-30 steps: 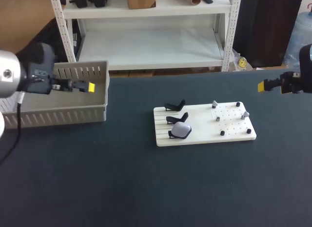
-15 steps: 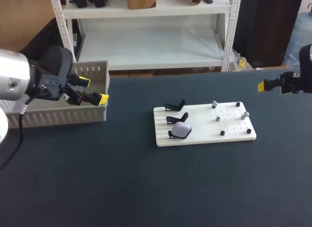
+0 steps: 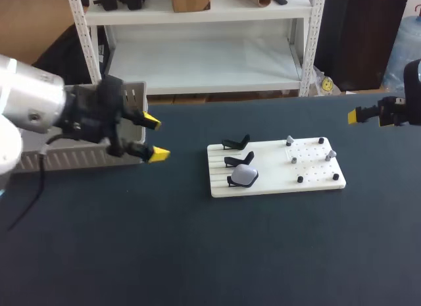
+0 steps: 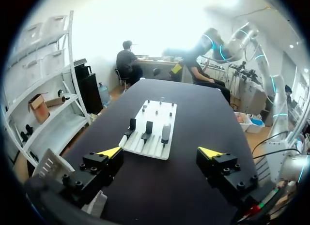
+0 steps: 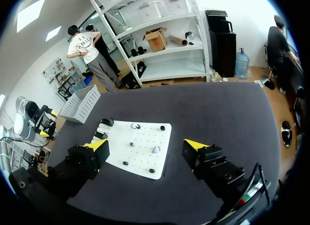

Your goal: Pick up each earbud case from the left stands, insert the matching earbuds, close the lid, and place the case in the box.

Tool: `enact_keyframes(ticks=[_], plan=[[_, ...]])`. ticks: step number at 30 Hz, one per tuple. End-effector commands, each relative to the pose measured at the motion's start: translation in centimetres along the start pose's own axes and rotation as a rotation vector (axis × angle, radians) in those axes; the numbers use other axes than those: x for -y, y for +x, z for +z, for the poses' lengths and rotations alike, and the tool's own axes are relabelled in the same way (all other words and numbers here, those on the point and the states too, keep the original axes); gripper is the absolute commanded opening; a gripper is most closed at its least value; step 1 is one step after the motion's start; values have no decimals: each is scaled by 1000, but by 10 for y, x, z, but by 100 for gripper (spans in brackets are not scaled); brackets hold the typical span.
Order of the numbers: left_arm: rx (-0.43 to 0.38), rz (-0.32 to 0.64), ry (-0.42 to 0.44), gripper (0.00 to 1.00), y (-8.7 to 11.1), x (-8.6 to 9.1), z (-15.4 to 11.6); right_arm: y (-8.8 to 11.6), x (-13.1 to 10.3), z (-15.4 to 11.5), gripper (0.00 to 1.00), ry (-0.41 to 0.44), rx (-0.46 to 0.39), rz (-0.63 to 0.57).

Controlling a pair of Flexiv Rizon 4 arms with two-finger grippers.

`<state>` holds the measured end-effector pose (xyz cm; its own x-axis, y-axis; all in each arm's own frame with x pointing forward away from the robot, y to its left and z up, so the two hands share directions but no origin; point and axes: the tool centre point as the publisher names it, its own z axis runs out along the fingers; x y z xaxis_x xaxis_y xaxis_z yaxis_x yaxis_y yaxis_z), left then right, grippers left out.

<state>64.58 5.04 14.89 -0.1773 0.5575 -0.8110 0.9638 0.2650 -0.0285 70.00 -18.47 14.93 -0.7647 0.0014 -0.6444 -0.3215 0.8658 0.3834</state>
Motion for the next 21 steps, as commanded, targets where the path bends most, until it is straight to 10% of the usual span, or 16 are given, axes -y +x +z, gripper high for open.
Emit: enact_keyframes(ticks=[1, 21], plan=[[-58, -13, -56, 100, -7, 12, 46, 0, 0, 0, 100, -1, -2, 0], [-9, 53, -94, 100, 12, 30, 124, 0, 0, 0, 100, -1, -2, 0]])
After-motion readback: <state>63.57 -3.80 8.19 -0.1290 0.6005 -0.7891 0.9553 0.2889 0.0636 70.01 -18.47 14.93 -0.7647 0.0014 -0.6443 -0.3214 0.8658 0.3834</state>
